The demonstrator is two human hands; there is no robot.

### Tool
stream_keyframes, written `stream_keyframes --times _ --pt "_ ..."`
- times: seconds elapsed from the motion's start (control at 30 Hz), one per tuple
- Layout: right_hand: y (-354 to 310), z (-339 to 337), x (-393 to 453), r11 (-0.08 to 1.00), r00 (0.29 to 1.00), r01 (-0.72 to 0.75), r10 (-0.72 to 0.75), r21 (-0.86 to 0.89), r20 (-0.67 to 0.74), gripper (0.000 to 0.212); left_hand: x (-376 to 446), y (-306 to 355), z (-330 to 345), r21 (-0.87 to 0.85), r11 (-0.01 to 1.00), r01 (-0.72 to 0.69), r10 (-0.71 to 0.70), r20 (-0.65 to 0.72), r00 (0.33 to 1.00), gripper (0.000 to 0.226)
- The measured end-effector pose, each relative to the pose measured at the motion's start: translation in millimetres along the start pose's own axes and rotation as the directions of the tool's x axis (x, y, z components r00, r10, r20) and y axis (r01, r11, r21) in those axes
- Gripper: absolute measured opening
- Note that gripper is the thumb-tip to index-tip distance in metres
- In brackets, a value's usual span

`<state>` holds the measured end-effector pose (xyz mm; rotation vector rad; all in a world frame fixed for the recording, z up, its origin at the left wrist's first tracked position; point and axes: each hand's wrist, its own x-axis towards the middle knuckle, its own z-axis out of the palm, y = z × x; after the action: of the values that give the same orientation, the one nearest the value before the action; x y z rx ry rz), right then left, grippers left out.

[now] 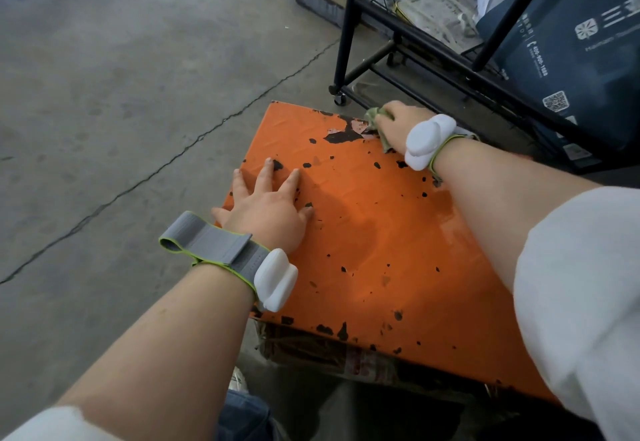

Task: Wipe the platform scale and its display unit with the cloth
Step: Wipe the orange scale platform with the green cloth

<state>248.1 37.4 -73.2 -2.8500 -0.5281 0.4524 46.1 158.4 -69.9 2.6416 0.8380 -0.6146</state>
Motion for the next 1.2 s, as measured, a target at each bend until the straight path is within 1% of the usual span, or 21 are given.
stream_keyframes --times 0.07,0.1,0.17,0.2,0.23,0.3,0.37,0.43,0.5,0.53,0.57,0.63,0.67,0.7,0.77,0.83,0.9,1.0,1.07,1.13,1.2 --pt "6.4 2.0 2.3 0.999 1.000 0.029 -0.029 -0.025 0.005 0.041 -0.6 -1.3 0.2 0.000 1.000 -0.009 0.009 -0.006 1.000 0.060" --pt "11.2 0.4 1.3 0.999 1.000 -0.002 0.002 -0.049 0.009 0.039 -1.1 -2.9 0.2 0.000 1.000 -0.015 0.015 -0.009 1.000 0.060" --pt "19.0 -4.6 -0.8 0.986 0.991 -0.130 0.133 -0.101 0.026 0.032 -1.4 -5.8 0.6 -0.003 1.000 -0.021 0.021 -0.011 1.000 0.061" --pt "19.4 -5.9 -1.6 0.979 0.982 -0.180 0.184 -0.098 0.034 0.033 -1.2 -6.9 1.0 0.000 1.000 -0.023 0.023 -0.009 1.000 0.061" --pt "15.4 -6.6 -3.1 0.974 0.978 -0.198 0.205 -0.112 0.049 0.036 -1.1 -7.6 1.5 0.004 1.000 -0.024 0.024 -0.009 1.000 0.061" --pt "2.0 -4.6 -2.7 0.984 0.988 -0.139 0.145 -0.115 0.046 0.035 -1.0 -7.0 2.3 0.014 1.000 -0.025 0.026 -0.011 1.000 0.062" --pt "-16.4 0.9 2.6 0.996 0.996 -0.085 0.085 -0.003 0.013 0.034 -1.7 -6.0 2.3 0.019 1.000 -0.022 0.023 -0.011 1.000 0.062" --pt "-28.5 8.5 10.6 0.996 0.999 -0.039 0.039 0.079 -0.003 0.040 -2.1 -5.7 1.4 0.017 1.000 -0.019 0.019 -0.007 1.000 0.062" --pt "-33.2 13.2 12.9 0.998 1.000 -0.007 0.008 0.063 -0.009 0.043 -1.7 -8.1 0.4 0.012 1.000 -0.013 0.013 -0.004 1.000 0.062" --pt "-31.2 15.0 14.1 0.999 1.000 -0.005 0.006 0.033 -0.027 0.043 -1.7 -10.2 0.1 0.010 1.000 -0.012 0.012 -0.002 1.000 0.063" --pt "-27.1 15.0 14.4 0.999 0.999 -0.036 0.037 0.020 -0.035 0.041 -1.5 -11.8 0.0 0.012 1.000 -0.015 0.016 -0.001 1.000 0.064" --pt "-23.4 15.8 15.5 0.993 0.991 -0.118 0.117 -0.013 -0.061 0.028 -1.1 -15.7 0.3 0.014 1.000 -0.025 0.025 -0.003 1.000 0.066" --pt "-25.6 17.6 17.0 0.988 0.987 -0.148 0.152 0.051 -0.061 0.024 -1.0 -16.8 0.3 0.015 0.999 -0.029 0.029 -0.003 1.000 0.066" --pt "-30.9 19.8 17.8 0.985 0.987 -0.152 0.156 0.078 -0.037 0.024 -1.0 -17.4 0.5 0.015 0.999 -0.032 0.032 -0.001 0.999 0.066" --pt "-45.5 22.4 20.2 0.976 0.992 -0.130 0.126 0.175 0.032 0.023 -1.2 -16.0 0.1 0.017 0.999 -0.034 0.034 0.006 0.999 0.067" --pt "-61.7 23.5 21.0 0.993 1.000 -0.025 0.024 0.113 0.014 0.037 -0.7 -16.1 -0.7 0.013 0.999 -0.034 0.034 0.006 0.999 0.066" --pt "-64.1 23.5 24.4 0.999 0.999 0.024 -0.023 0.040 -0.028 0.045 -1.0 -17.1 -1.4 -0.001 0.999 -0.042 0.042 0.008 0.999 0.066" --pt "-48.8 19.6 28.0 0.999 1.000 -0.006 0.005 -0.037 -0.020 0.042 -1.6 -21.0 -1.2 -0.041 0.997 -0.065 0.065 0.008 0.998 0.067" --pt "-49.2 15.9 26.0 0.999 1.000 -0.029 0.029 -0.035 0.009 0.039 -1.0 -24.2 -0.4 -0.058 0.996 -0.072 0.072 0.004 0.997 0.067" --pt "-60.5 15.3 21.5 0.999 0.999 0.000 0.001 -0.039 0.037 0.038 -0.5 -25.2 0.0 -0.065 0.995 -0.076 0.077 0.003 0.997 0.068" --pt "-74.1 16.9 21.7 0.997 0.998 0.068 -0.068 -0.036 0.002 0.039 -0.1 -25.2 -0.2 -0.066 0.995 -0.079 0.079 -0.002 0.997 0.069"
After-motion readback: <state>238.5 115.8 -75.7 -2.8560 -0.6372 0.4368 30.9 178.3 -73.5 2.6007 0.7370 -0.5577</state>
